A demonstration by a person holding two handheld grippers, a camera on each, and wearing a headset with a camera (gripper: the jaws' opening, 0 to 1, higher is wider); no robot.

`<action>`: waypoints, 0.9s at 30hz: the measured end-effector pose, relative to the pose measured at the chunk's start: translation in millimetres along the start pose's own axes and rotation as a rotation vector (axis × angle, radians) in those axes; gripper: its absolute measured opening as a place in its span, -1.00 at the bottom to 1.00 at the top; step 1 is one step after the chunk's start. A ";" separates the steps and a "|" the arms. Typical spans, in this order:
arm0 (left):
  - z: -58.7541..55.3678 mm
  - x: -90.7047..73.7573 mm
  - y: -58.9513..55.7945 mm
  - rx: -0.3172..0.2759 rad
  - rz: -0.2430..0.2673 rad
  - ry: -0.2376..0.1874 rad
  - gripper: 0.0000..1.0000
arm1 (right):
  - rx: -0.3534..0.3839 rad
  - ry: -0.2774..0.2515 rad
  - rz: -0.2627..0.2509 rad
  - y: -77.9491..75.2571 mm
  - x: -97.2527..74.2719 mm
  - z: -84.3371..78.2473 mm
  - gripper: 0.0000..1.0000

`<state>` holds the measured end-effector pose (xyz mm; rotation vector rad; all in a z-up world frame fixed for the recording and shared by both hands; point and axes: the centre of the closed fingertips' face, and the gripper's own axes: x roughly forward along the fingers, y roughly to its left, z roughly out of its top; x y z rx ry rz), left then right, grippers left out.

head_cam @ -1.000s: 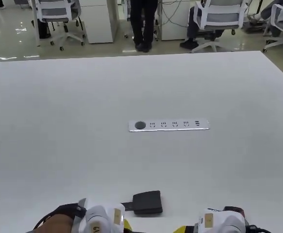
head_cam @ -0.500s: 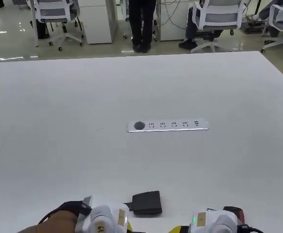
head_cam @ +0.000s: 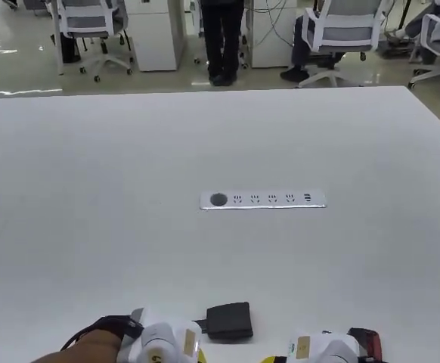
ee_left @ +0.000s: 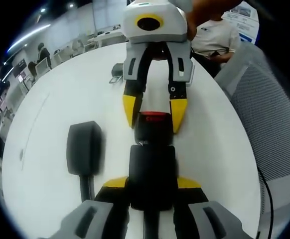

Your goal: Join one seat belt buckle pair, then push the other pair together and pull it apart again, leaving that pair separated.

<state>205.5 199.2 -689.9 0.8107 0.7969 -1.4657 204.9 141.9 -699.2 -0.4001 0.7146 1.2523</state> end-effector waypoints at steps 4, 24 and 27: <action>-0.9 0.0 0.8 0.000 -0.002 -0.015 -0.32 | -0.004 -0.009 -0.002 -2.0 -1.5 1.8 -0.36; -2.4 -1.2 4.4 -0.027 -0.013 -0.148 -0.32 | -0.043 -0.067 -0.012 -1.3 -9.0 6.9 -0.39; -1.0 -0.7 3.2 -0.018 -0.015 -0.150 -0.32 | -0.043 -0.072 -0.014 -0.5 -10.1 8.1 -0.39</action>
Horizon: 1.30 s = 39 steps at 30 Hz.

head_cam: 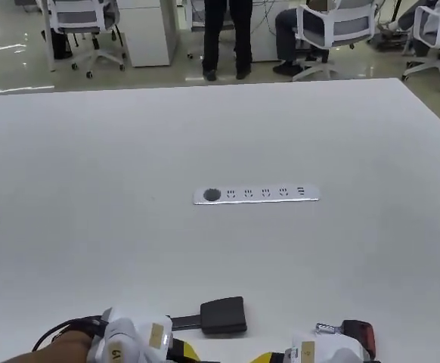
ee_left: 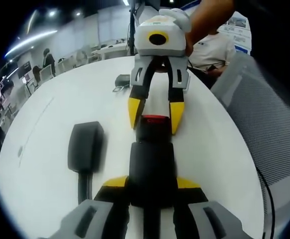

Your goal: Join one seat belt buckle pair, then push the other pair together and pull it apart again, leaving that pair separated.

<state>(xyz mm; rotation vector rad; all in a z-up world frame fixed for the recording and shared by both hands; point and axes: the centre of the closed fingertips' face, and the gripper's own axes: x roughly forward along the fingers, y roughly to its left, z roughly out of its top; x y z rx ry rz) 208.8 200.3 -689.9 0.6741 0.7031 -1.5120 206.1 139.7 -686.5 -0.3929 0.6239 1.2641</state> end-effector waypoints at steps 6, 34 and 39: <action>1.0 0.7 -2.2 0.011 -0.002 -0.019 -0.32 | 0.007 -0.019 0.005 3.5 -3.0 -0.1 -0.39; 0.6 2.7 -3.7 0.025 -0.014 -0.010 -0.32 | 0.002 -0.056 0.008 4.6 -6.0 -4.1 -0.35; 0.6 3.0 -3.8 0.025 -0.013 0.002 -0.32 | 0.009 -0.054 0.006 4.5 -5.6 -4.7 -0.34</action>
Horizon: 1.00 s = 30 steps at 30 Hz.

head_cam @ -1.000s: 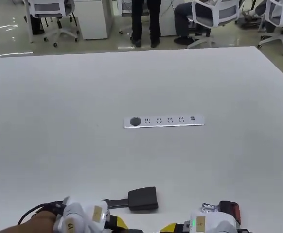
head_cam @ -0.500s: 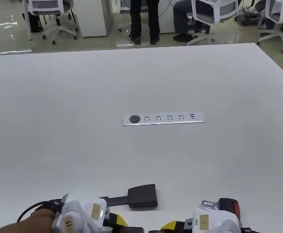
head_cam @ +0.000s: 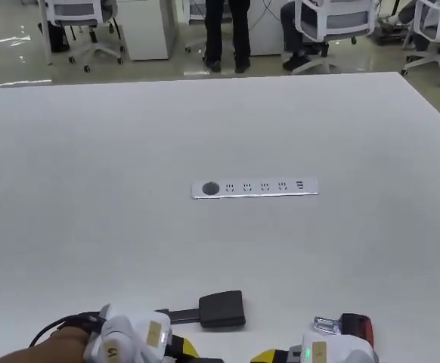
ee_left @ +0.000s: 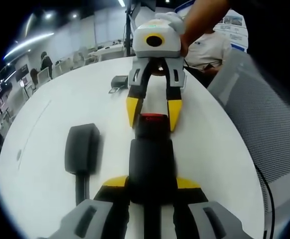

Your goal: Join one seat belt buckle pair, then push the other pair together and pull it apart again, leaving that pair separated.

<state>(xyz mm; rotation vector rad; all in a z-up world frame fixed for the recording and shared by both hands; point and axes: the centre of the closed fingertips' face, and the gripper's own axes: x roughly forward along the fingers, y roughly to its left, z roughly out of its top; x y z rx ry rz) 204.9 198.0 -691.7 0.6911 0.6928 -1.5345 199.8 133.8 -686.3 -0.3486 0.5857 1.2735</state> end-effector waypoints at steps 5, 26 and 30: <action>1.6 0.6 -0.7 0.010 0.000 0.026 -0.31 | -0.002 0.022 -0.006 2.5 -0.7 1.3 -0.33; 32.7 -26.9 24.3 -0.057 0.168 -0.050 0.37 | 0.054 0.015 -0.116 -18.2 -29.7 6.6 0.37; 41.0 -35.3 39.0 -0.086 0.202 -0.076 0.40 | 0.040 0.026 -0.119 -23.8 -43.4 1.1 0.42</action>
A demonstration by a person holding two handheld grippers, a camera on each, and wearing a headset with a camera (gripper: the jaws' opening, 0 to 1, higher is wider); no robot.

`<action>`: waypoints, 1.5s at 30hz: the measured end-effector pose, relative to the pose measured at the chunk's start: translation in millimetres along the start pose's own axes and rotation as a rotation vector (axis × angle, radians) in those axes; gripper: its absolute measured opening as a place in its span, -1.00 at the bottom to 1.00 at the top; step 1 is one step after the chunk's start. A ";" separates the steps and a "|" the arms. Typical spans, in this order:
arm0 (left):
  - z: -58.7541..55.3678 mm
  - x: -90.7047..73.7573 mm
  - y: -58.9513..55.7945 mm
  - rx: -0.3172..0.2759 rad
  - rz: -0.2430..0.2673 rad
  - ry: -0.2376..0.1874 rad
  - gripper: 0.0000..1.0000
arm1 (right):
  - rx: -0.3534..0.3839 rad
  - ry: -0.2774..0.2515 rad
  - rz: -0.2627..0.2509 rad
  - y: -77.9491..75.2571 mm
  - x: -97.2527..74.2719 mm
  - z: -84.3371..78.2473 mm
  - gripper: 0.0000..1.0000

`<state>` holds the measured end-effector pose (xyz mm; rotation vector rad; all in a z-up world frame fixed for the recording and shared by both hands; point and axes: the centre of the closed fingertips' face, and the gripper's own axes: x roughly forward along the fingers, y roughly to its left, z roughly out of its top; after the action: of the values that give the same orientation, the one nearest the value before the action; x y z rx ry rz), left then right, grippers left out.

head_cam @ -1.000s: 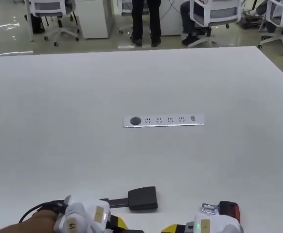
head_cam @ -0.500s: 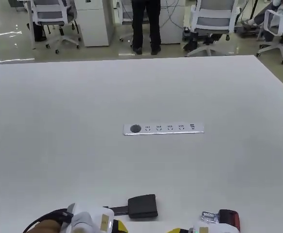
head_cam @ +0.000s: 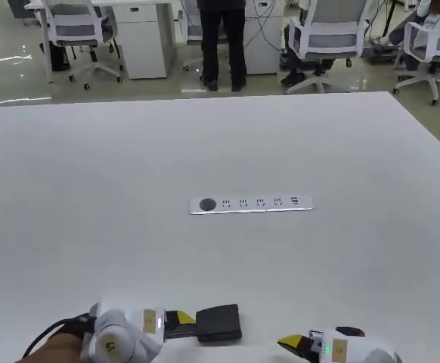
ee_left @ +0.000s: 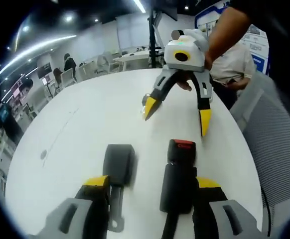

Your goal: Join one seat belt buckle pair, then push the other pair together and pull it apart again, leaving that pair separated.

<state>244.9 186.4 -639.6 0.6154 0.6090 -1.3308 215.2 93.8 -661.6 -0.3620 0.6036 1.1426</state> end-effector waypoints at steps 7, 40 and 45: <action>0.6 -2.4 26.3 0.008 0.088 0.014 0.42 | 0.017 -0.006 -0.052 -27.8 -25.2 -3.8 0.50; -15.6 45.5 49.6 -0.107 0.021 0.055 0.47 | 0.148 0.097 -0.107 -88.4 -73.0 -84.9 0.66; -13.3 50.7 48.6 -0.103 0.011 0.054 0.45 | 0.154 0.108 -0.096 -91.7 -75.4 -92.0 0.58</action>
<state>299.1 167.5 -682.1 0.5709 0.7125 -1.2678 254.5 -48.3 -690.7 -0.3188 0.7569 0.9825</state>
